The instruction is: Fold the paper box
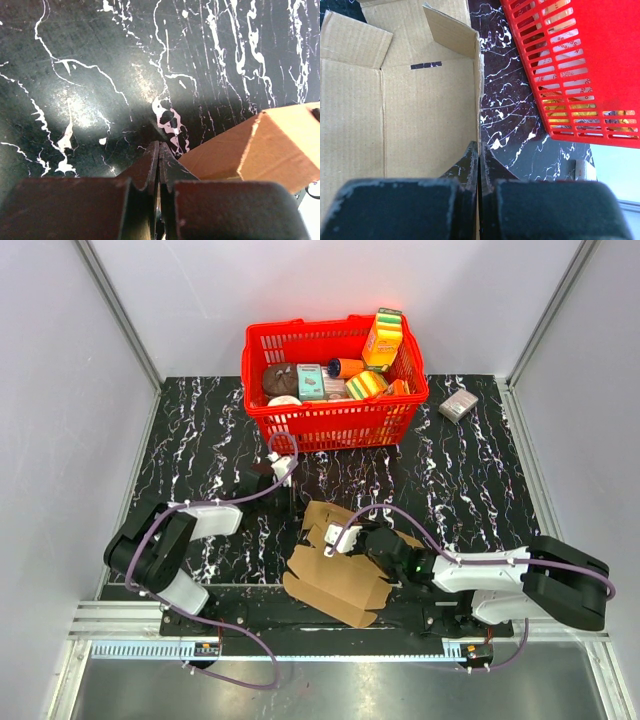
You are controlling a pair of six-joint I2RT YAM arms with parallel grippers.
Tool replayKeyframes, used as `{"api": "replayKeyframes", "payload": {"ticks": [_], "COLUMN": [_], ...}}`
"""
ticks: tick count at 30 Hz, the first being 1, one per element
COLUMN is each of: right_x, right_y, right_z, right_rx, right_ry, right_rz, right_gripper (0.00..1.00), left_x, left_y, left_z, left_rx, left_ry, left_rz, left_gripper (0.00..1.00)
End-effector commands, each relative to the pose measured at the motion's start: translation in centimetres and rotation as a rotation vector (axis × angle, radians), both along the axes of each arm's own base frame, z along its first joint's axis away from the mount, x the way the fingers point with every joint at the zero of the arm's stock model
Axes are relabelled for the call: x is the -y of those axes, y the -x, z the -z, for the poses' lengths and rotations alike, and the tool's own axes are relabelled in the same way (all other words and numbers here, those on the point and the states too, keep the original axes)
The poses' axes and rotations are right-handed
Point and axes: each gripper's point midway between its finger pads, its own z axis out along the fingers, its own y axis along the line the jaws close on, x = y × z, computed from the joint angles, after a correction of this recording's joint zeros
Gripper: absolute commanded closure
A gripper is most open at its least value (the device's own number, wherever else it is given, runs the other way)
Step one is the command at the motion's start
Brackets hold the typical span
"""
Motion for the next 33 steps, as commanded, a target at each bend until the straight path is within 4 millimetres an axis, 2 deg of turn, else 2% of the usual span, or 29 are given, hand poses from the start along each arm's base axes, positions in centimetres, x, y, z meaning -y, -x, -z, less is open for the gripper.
{"api": "replayKeyframes", "payload": {"ticks": [1,10,22,33], "right_x": [-0.9,-0.8,-1.5,-1.9], "right_y": [-0.9,-1.2,-2.0,-1.7], "right_z": [-1.9,-2.4,-3.7,-3.3], "right_rx": [0.033,0.065,0.116,0.117], "right_ry": [-0.054,-0.027,-0.009,0.033], "right_rz": [0.021,0.028,0.029,-0.017], "right_gripper": [1.00,1.00,1.00,1.00], "left_x": [1.2,1.1,1.4,1.1], "left_y": [-0.5,0.3,1.7,2.3], "left_z": [-3.1,-4.1,-4.1,-4.8], "left_rx": [0.100,0.131,0.135,0.158], "left_ry": [0.091,0.117,0.141,0.149], "left_rz": [0.036,0.054,0.093,0.085], "left_gripper": [0.98,0.99,1.00,1.00]}}
